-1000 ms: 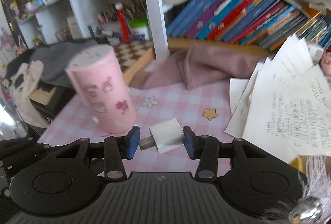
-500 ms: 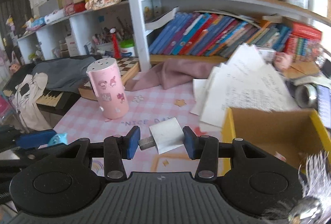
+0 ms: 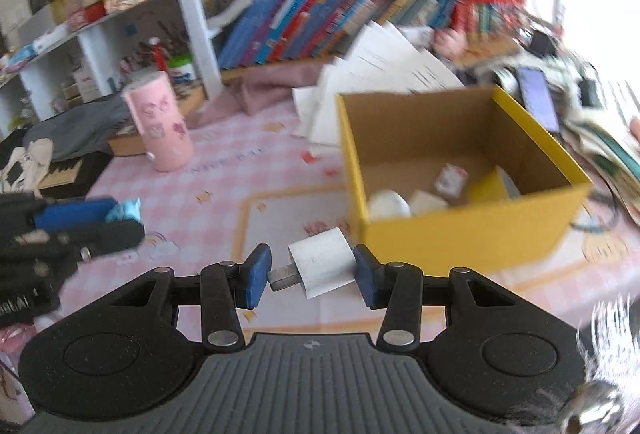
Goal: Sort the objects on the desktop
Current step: 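Carry the charger plug and blue whistle over the yellow box with both grippers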
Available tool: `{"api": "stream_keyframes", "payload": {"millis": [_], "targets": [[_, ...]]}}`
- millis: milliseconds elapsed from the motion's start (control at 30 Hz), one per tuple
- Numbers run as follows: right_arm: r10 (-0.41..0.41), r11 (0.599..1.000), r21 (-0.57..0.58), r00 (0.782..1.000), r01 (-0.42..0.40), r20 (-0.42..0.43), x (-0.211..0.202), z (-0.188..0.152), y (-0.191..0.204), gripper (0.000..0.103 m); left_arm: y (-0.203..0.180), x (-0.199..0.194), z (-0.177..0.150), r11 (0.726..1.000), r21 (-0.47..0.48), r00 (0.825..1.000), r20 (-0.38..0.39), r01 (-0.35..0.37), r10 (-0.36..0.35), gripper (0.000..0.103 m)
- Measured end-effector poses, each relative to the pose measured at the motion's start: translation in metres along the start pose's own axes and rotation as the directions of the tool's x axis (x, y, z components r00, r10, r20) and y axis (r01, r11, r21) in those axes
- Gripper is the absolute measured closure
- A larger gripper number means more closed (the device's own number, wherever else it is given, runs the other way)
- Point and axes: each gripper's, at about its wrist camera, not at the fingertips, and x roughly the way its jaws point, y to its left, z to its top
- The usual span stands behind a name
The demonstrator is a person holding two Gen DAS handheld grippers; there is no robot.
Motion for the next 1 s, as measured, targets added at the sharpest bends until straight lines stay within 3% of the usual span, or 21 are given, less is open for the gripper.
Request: {"api": "stream_keyframes", "payload": {"millis": [267, 500, 867, 1000], "targets": [[-0.057, 0.997, 0.048, 0.998, 0.056, 0.014, -0.018, -0.007, -0.041, 0.061, -0.042, 0.026, 0.011, 0.995, 0.060, 0.997, -0.013, 0.079, -0.078, 0.073], [-0.080, 0.994, 0.078, 0.997, 0.079, 0.011, -0.016, 0.003, -0.092, 0.061, -0.075, 0.065, 0.029, 0.992, 0.073, 0.994, -0.043, 0.099, -0.096, 0.073], [-0.048, 0.998, 0.042, 0.998, 0.046, 0.043, 0.011, 0.050, -0.161, 0.061, -0.099, 0.124, 0.065, 0.998, 0.056, 0.999, -0.038, 0.031, -0.029, 0.073], [-0.017, 1.000, 0.011, 1.000, 0.017, 0.026, 0.038, 0.067, -0.180, 0.060, -0.102, 0.154, 0.070, 1.000, 0.017, 0.997, -0.080, -0.014, 0.015, 0.073]]}}
